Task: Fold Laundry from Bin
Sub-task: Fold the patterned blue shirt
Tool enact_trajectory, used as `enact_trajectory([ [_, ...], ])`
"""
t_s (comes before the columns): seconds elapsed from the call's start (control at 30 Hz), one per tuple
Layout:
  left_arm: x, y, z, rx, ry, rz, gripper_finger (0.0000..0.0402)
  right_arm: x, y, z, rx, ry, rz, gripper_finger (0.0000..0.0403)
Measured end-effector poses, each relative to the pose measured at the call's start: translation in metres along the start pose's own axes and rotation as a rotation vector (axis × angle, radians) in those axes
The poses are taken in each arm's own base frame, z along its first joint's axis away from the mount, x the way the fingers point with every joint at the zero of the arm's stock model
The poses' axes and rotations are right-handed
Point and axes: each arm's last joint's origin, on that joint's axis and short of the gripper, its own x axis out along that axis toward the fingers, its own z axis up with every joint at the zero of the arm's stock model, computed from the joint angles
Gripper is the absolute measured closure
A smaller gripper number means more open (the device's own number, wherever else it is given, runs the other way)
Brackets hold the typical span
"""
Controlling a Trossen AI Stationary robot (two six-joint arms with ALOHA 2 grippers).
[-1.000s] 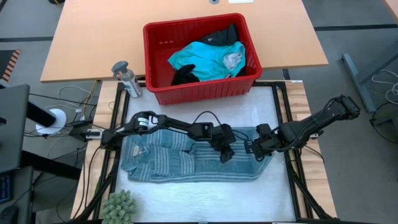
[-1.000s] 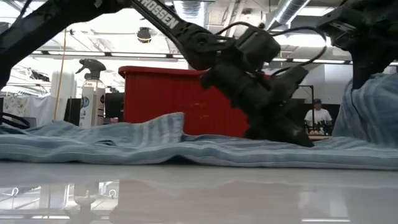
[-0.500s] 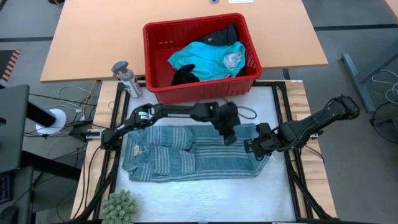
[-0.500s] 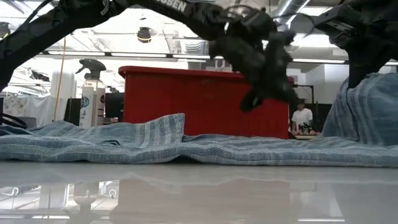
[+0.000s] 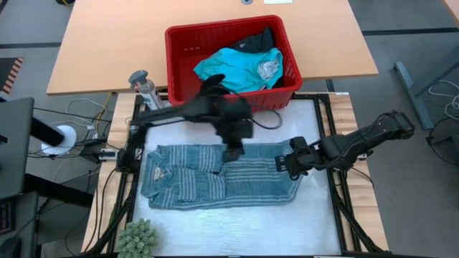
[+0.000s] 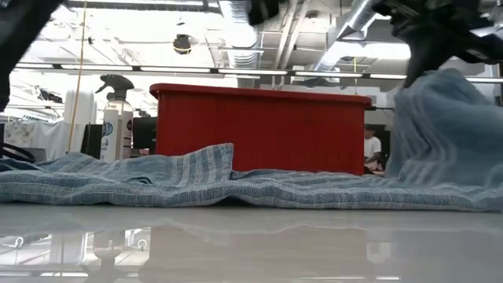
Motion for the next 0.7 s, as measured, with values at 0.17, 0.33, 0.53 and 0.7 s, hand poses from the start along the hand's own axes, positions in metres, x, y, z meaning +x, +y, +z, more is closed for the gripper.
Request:
enact_trajectory([
  [0.17, -0.069, -0.051, -0.016, 0.038, -0.082, 0.099, 0.0401, 0.014, 0.028, 0.003, -0.038, -0.009, 0.072, 0.0376],
  [0.33, -0.126, -0.097, -0.043, 0.013, -0.173, 0.184, 0.0401, 0.024, 0.06, 0.008, -0.093, -0.015, 0.091, 0.0376],
  [0.53, -0.175, -0.136, -0.074, -0.052, -0.321, 0.273, 0.0401, 0.039, 0.099, 0.018, -0.191, 0.012, 0.089, 0.0376],
  [0.7, -0.2, -0.153, -0.093, -0.079, -0.408, 0.317, 0.0401, 0.061, 0.125, 0.023, -0.254, 0.045, 0.072, 0.0376],
])
